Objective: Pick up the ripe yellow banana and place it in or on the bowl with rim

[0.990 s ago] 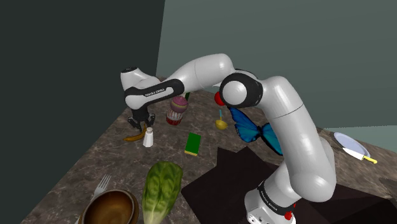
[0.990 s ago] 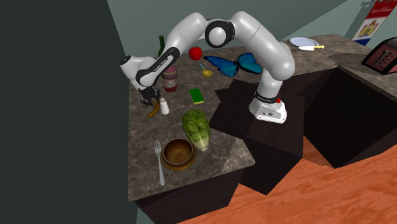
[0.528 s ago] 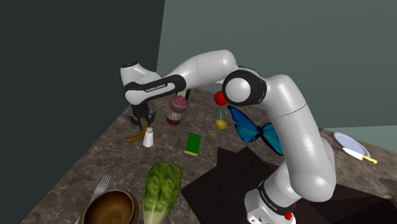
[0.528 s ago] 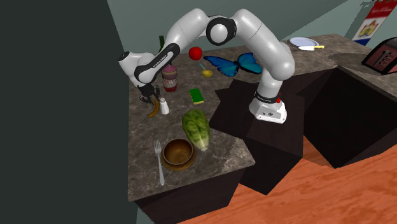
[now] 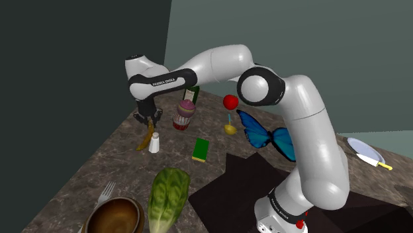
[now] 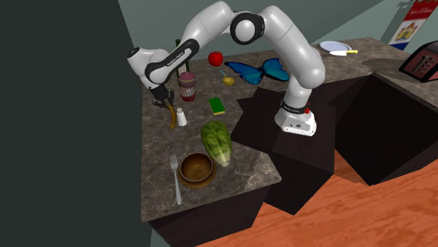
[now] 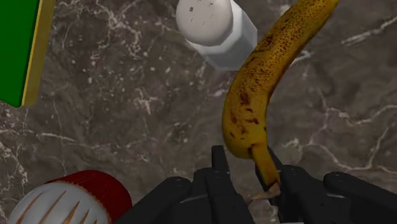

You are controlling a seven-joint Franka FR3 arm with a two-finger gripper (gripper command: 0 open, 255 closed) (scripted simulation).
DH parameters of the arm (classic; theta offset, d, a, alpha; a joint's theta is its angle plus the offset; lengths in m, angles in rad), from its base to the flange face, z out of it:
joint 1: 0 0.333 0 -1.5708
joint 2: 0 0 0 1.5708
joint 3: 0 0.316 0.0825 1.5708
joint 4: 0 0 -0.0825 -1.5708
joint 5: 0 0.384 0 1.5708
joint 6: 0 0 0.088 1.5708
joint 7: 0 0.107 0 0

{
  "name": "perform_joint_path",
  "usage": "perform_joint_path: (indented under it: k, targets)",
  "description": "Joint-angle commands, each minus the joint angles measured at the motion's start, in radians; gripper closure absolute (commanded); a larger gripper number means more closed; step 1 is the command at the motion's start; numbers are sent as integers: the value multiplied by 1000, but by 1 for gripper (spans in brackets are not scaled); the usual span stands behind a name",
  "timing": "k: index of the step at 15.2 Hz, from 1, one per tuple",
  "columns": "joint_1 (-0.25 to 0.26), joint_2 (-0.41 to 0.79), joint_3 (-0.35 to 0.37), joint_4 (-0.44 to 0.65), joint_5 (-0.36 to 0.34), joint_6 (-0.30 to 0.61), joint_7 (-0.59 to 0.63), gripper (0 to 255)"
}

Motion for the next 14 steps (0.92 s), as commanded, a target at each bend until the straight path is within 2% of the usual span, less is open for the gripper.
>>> perform_joint_path:
  k: [1,5,6,11,14]
  targets:
    - [-1,-17,3,-5,3,-13,-1,255]
    - [-3,-31,5,-2,6,-29,-5,255]
    - [-3,-31,5,-2,6,-29,-5,0]
    - [146,37,-51,32,-45,1,285,0]
    - [151,50,-57,23,-50,22,301,0]
